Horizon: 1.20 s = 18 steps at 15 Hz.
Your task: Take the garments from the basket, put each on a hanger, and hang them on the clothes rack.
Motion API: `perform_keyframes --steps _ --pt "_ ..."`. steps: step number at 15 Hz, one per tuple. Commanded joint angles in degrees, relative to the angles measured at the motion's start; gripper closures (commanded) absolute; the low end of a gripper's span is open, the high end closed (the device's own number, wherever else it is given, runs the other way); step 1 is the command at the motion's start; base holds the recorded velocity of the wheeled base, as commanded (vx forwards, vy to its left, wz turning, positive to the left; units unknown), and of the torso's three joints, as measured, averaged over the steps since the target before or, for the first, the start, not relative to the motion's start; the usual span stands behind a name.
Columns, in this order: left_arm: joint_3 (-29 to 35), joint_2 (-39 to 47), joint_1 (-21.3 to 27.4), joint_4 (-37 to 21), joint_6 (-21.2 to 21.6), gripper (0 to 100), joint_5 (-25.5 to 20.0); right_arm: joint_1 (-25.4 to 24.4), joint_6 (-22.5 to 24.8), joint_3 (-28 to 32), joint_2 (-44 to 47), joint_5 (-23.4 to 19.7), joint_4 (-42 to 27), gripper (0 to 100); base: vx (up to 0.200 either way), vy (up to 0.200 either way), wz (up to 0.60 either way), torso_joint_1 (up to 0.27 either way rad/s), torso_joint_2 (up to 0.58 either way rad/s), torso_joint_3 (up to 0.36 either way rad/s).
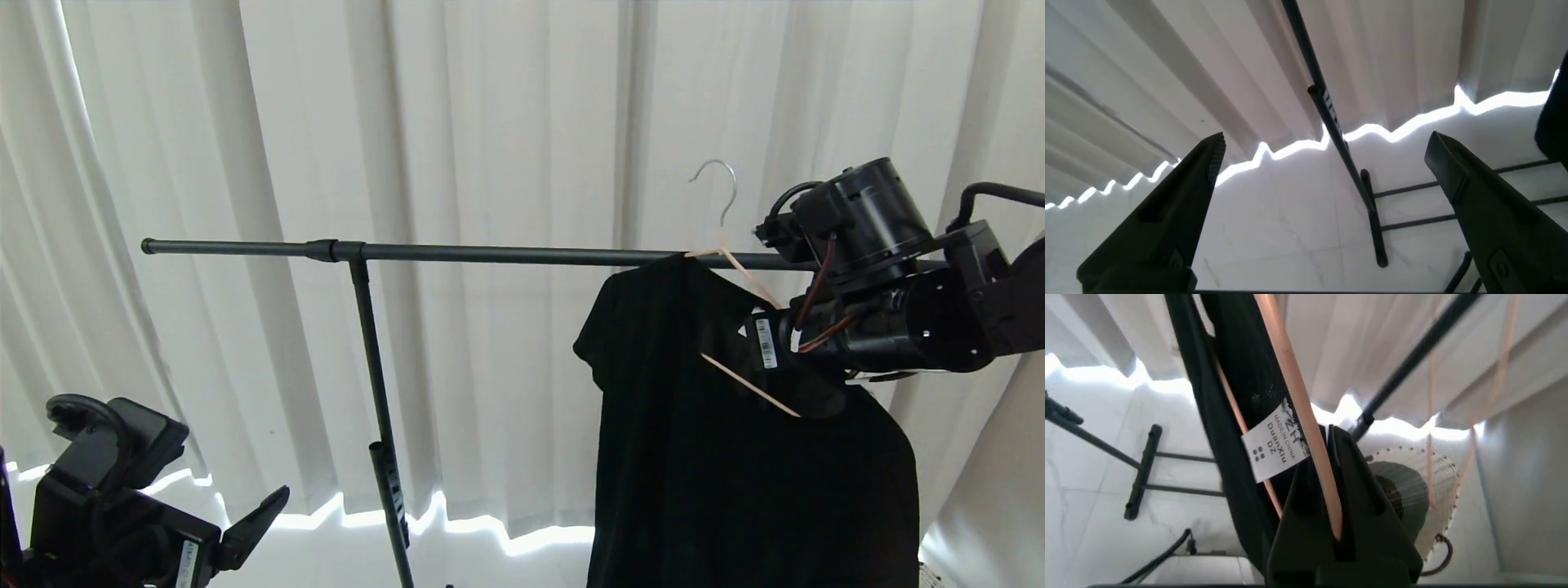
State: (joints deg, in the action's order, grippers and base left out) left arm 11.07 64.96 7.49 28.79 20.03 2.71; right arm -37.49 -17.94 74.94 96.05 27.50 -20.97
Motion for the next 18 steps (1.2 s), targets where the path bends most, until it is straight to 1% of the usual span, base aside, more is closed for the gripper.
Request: perform_keyframes --steps 1,3,5,7,9,11,13,18 --pt "0.0 0.0 0.0 0.0 0.0 0 0.0 -1.2 -0.1 -0.8 1.4 -0.1 0.0 100 0.2 0.0 0.0 -0.002 0.0 0.002" --pt "-0.1 0.0 0.0 0.0 0.1 0 0.0 -2.5 -0.4 -2.0 2.7 -0.1 0.0 100 0.2 0.0 0.0 0.0 0.0 0.005" --pt "-0.1 -0.1 0.1 0.0 0.1 0 0.0 -3.5 -0.4 -2.5 4.3 -0.1 0.1 100 0.0 0.0 0.0 0.0 0.0 0.0" --pt "0.0 -0.1 0.3 0.0 0.1 0 0.0 -3.2 -0.6 -2.3 6.2 -0.2 0.5 100 0.0 0.0 0.0 0.0 0.0 0.0" --pt "0.1 -1.0 0.3 0.1 0.1 0 0.0 -1.4 -1.2 -3.0 7.7 -0.1 2.2 100 0.0 0.0 0.0 0.0 0.0 0.0" --pt "0.0 -2.4 0.5 0.1 0.2 0 0.0 0.9 -0.8 -2.6 9.2 -0.5 6.1 100 0.0 0.0 0.0 0.0 0.0 0.0" --pt "0.5 -2.6 1.0 0.1 0.2 0 0.0 2.5 0.5 -2.3 10.1 -0.6 6.4 100 0.0 0.0 0.0 0.0 0.0 0.0" --pt "1.4 -2.5 1.1 0.1 0.1 0 0.0 4.5 0.6 -2.1 13.1 -1.3 6.6 100 0.0 0.0 0.0 0.0 0.0 0.0"
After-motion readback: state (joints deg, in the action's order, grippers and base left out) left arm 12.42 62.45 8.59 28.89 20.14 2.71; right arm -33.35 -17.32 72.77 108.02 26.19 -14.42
